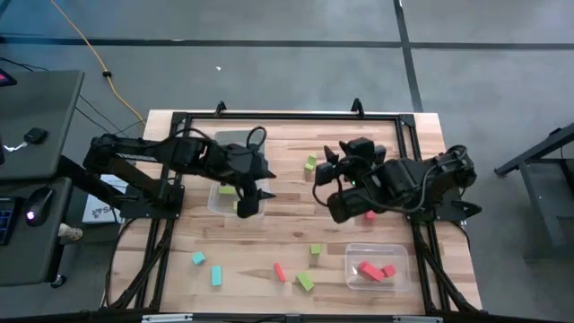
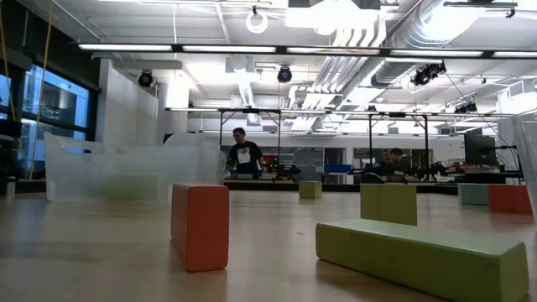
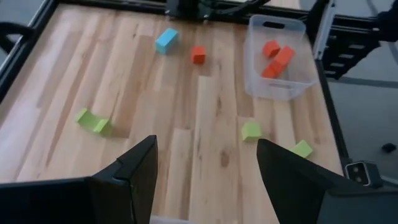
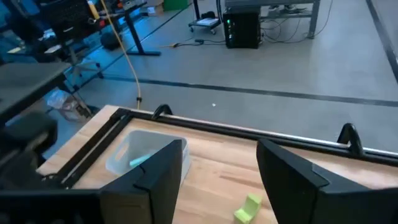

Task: Sort & place blocks by color
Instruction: Put the blue block into the gray bin

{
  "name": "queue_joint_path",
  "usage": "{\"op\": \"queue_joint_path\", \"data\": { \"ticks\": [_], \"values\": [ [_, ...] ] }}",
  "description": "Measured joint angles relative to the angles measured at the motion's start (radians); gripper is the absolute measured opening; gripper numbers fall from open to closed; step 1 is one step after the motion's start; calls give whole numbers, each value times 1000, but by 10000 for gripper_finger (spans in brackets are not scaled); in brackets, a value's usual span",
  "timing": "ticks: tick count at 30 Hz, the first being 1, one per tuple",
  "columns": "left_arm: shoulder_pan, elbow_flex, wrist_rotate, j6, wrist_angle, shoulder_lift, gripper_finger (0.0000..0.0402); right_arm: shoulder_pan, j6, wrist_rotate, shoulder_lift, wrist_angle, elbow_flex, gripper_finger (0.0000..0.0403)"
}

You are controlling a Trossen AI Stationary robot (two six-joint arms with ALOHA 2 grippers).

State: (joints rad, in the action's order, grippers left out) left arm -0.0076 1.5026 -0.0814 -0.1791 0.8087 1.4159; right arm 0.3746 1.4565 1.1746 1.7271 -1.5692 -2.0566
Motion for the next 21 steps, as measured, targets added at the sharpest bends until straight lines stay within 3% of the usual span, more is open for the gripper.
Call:
{"op": "queue_joint_path", "data": {
  "ticks": [5, 11, 21],
  "values": [
    [-29, -40, -1, -1, -67, 38, 225, -33, -71, -15, 0, 3, -17, 197],
    [-66, -51, -1, -35, -136, 119, 225, -80, -187, -125, 0, 2, -18, 197],
    [-128, -51, -12, -79, -104, 255, 225, -137, -349, -296, 0, 2, -18, 197]
  ]
}}
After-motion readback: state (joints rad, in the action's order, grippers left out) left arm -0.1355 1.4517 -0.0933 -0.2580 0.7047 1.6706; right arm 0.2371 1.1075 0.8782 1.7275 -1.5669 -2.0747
